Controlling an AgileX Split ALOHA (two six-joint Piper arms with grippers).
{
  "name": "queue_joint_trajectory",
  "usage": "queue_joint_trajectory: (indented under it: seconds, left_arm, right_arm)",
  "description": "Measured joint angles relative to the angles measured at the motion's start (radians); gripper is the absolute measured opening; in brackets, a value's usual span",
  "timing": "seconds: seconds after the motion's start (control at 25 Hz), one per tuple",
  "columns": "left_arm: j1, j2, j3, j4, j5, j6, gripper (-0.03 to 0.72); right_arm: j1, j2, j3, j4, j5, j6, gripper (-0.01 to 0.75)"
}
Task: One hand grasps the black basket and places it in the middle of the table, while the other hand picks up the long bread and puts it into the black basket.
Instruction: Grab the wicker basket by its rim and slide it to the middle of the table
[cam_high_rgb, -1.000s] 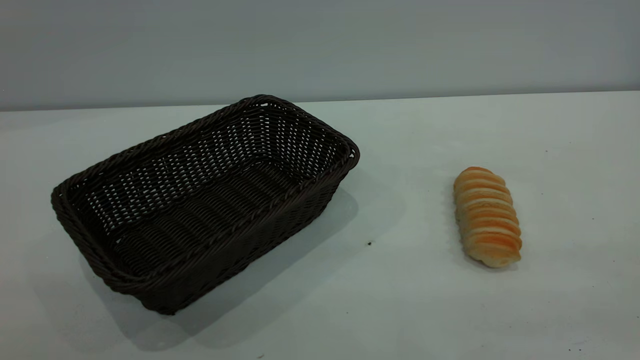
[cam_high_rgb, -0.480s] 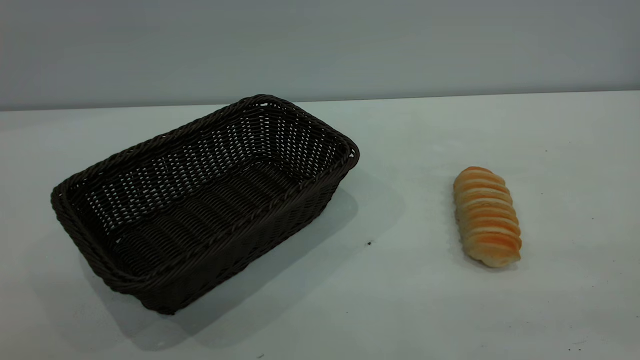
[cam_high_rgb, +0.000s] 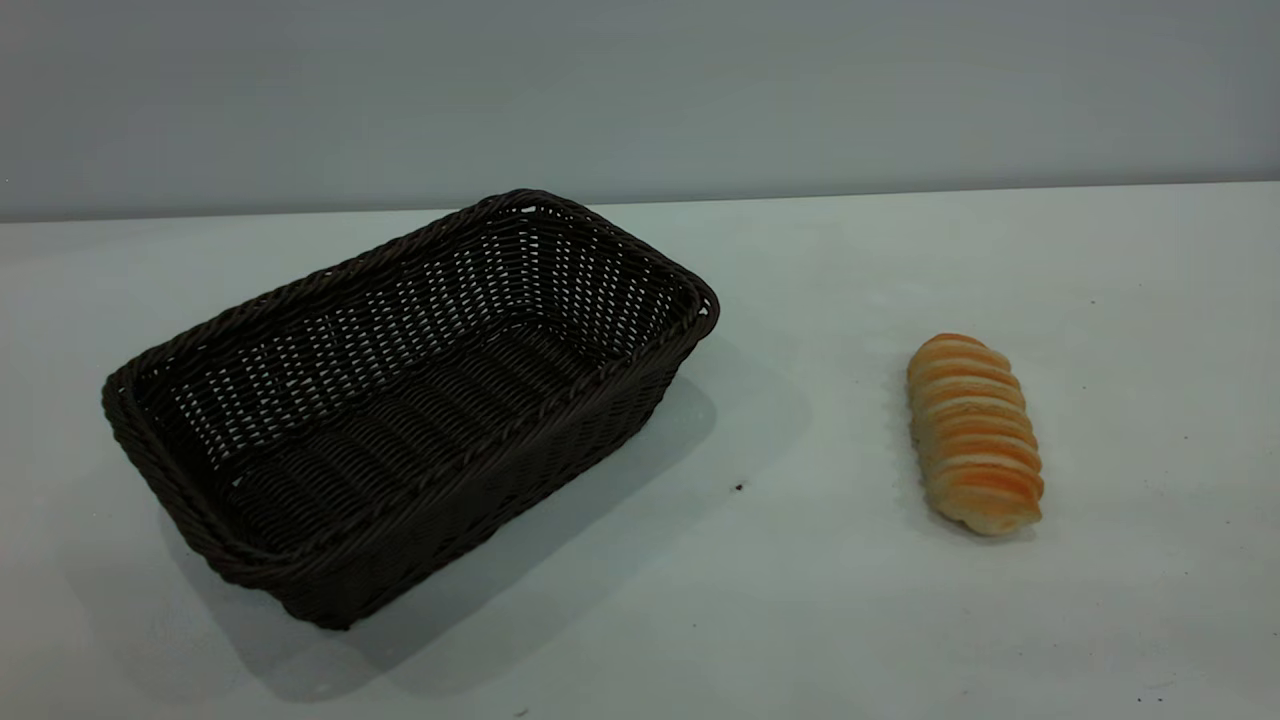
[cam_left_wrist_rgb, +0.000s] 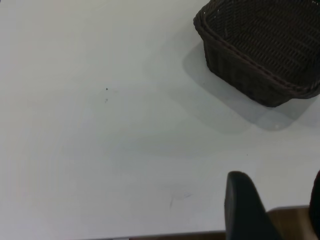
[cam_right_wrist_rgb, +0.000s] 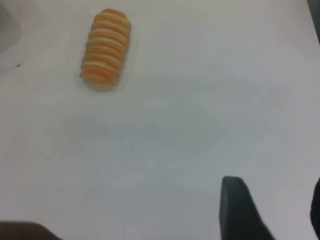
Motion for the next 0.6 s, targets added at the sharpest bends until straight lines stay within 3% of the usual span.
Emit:
queue_joint_trajectory:
  seconds: [0.6]
  left_arm:
    - [0.000,0.000,0.000,-0.004,0.000,-0.065,0.382]
  right_arm:
    - [0.000,0.000,0.000,0.026,-0.003,0.000,0.330]
